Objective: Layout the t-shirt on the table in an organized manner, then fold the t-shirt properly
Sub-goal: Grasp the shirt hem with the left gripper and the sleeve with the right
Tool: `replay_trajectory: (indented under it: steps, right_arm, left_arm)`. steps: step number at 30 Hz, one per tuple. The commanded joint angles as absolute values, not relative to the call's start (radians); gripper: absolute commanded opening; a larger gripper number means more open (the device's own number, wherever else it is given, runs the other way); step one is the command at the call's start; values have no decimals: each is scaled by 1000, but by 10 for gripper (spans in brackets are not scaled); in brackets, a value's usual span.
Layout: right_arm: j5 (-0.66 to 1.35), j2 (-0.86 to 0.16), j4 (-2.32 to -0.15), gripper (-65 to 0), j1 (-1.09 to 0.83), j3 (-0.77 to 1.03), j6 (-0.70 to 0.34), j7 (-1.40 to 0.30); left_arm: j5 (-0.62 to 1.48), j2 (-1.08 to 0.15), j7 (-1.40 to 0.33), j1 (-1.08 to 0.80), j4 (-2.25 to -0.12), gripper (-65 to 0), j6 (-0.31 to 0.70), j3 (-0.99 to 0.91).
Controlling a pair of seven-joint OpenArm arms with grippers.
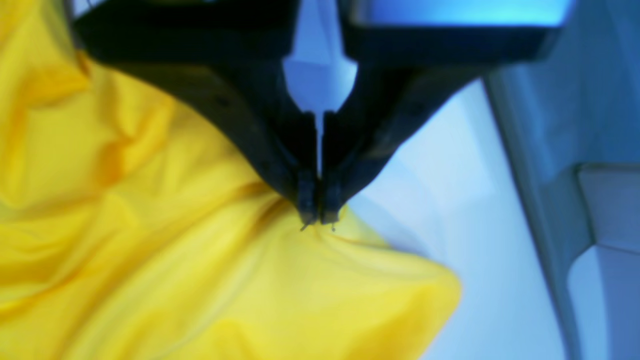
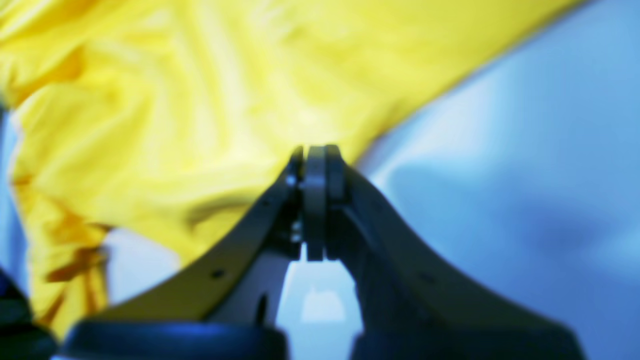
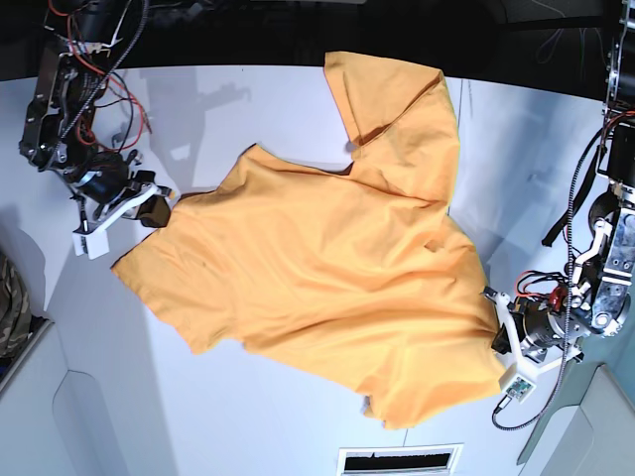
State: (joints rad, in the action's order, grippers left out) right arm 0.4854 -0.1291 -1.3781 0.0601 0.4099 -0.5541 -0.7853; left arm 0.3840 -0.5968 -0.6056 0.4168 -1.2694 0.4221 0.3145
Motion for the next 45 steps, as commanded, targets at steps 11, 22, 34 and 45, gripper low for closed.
replay_trajectory:
  steps: [11,22,34,45]
  right_arm:
    - [650,-224,-1393,-576,87,410,-554,-902]
    - [560,27,-1380,-277,-8,409,-557,-795]
    - [422,97,-1379,-650,18,199,-543,-725]
    - [405,-13,-1461,-650,94,242,-546,-767]
  left_arm:
    - [637,-662,-670,446,-1287,-650,536,306]
    - [640,-662,-670,446,-1286,-650,536,306]
    - [640,-662,-670,446,-1286,-650,536,306]
    - [804,-742,-777,446,-1308,-650,648,306]
